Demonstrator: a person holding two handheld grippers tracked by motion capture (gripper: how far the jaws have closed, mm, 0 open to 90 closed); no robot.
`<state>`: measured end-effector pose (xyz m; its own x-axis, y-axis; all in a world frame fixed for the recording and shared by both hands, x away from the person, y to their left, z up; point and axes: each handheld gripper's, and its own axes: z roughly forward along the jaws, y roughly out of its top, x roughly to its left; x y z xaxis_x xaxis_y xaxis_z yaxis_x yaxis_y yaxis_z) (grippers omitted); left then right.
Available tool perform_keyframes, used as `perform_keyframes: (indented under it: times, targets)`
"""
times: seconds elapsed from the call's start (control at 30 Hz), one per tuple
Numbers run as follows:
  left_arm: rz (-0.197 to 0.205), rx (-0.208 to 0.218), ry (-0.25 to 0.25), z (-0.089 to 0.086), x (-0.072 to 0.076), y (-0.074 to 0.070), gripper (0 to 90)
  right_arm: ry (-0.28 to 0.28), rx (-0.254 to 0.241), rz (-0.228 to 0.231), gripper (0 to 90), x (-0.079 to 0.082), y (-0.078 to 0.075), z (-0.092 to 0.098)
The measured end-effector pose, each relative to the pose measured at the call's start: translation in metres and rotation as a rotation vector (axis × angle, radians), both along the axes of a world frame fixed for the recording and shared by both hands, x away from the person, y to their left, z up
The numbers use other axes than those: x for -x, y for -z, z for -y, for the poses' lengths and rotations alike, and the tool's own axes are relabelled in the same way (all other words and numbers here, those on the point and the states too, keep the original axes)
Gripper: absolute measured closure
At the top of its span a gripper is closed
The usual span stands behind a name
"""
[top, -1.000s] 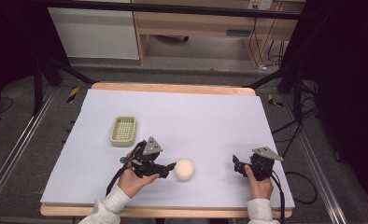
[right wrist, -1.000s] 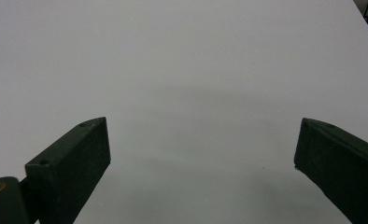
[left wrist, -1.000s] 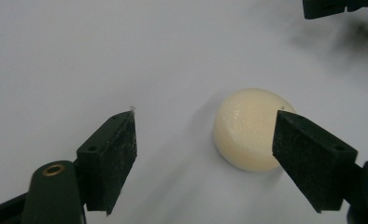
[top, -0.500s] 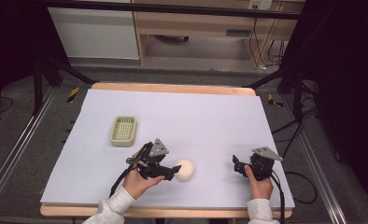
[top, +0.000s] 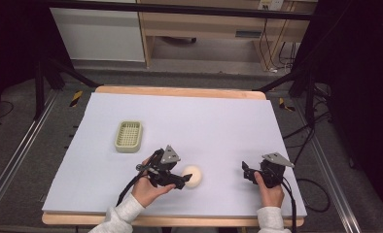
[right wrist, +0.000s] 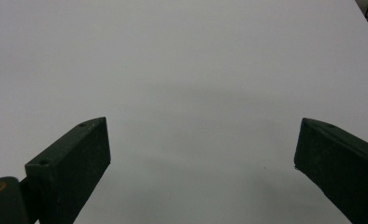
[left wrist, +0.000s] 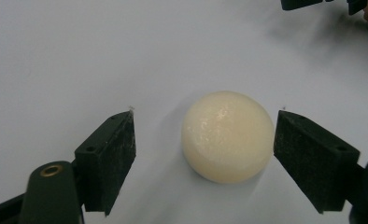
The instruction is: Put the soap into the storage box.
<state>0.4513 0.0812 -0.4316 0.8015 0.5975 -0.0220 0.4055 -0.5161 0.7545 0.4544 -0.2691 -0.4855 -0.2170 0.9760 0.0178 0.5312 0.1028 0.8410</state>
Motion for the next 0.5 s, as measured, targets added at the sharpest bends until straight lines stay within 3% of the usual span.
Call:
perform_keyframes:
  times: [0.5]
  targets:
    - [-0.021, -0.050, 0.036, 0.014, 0.000, 0.008, 17.9, -0.002, -0.001, -0.002, 4.0, 0.000, 0.000, 0.000]
